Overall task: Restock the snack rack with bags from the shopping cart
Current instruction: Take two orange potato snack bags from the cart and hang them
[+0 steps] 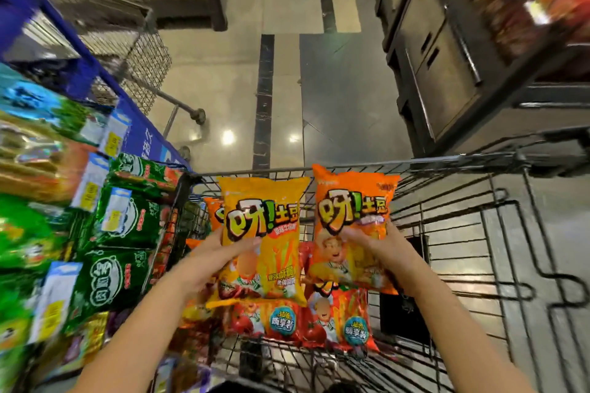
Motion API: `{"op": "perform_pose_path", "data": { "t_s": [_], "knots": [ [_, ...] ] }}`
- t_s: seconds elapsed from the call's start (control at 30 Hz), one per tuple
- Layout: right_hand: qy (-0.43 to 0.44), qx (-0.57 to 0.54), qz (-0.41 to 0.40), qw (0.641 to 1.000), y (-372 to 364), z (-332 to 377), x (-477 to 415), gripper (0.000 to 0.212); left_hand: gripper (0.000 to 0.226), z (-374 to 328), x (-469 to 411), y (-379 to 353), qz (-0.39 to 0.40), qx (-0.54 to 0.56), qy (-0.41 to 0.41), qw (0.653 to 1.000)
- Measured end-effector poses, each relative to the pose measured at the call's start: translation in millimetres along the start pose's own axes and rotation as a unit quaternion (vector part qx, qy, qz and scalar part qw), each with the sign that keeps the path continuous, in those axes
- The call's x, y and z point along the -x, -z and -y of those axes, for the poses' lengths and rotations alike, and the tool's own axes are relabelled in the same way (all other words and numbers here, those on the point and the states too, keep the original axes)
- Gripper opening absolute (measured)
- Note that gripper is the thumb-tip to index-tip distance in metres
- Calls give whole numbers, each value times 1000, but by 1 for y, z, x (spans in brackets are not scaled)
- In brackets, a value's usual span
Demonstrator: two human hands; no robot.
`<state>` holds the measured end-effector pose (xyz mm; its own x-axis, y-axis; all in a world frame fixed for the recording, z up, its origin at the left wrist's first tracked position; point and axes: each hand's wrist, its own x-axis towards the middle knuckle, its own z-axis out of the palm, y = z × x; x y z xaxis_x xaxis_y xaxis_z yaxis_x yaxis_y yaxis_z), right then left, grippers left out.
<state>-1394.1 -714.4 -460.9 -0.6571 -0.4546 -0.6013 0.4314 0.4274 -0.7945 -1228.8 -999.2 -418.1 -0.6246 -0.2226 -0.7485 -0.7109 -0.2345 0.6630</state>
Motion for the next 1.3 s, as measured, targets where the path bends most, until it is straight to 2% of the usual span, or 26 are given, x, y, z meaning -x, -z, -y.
{"op": "perform_pose_path", "data": {
  "t_s": [0.1,0.17,0.27,0.37,0.4,0.47,0.5,0.63,0.67,0.7,0.77,0.8,0.9,0.93,1.0,1.07,1.1,1.2,1.3],
  "knots": [
    [-12,-57,25,998,0,22,32,69,147,-2,17,11,-5,16,-16,1000],
    [-6,-72,49,996,-1,39,52,56,153,4,21,23,-13,10,-47,999],
    [4,-83,73,994,-2,56,70,55,136,-1,39,28,-24,35,-88,995],
    [17,-80,60,995,-10,70,79,54,102,-2,49,33,-13,85,-105,991],
    [21,-74,56,995,-14,75,82,54,102,-7,56,32,-23,81,-112,990],
    [30,-52,64,996,-21,81,86,60,116,-6,62,38,-23,59,-117,991],
    [35,-43,71,996,-24,83,87,63,112,-3,65,40,-22,68,-125,990],
    [47,-27,89,995,-33,91,90,51,46,-8,103,27,-47,109,-123,985],
    [49,-25,94,994,-36,93,90,48,44,0,104,28,-60,112,-128,984],
    [52,-25,101,993,-38,94,90,47,57,11,101,32,-60,119,-126,983],
    [56,-22,126,990,-41,93,86,45,106,25,114,31,-86,103,-150,979],
    [55,-17,140,989,-42,92,85,46,112,30,125,25,-116,102,-149,977],
    [56,-3,190,980,-45,88,84,51,67,52,153,7,-156,164,-154,962],
    [58,6,206,977,-45,86,84,50,65,60,161,-1,-177,169,-156,957],
    [64,26,239,969,-45,81,85,51,77,82,176,-17,-225,174,-155,946],
    [66,48,269,959,-46,77,90,57,68,105,195,-35,-272,208,-153,927],
    [65,61,282,955,-49,75,94,57,71,121,203,-43,-285,230,-152,918],
    [70,82,327,939,-59,68,112,49,105,157,239,-75,-320,266,-150,897],
    [59,113,400,908,-80,56,134,62,104,198,281,-105,-352,298,-168,871]
  ]
}}
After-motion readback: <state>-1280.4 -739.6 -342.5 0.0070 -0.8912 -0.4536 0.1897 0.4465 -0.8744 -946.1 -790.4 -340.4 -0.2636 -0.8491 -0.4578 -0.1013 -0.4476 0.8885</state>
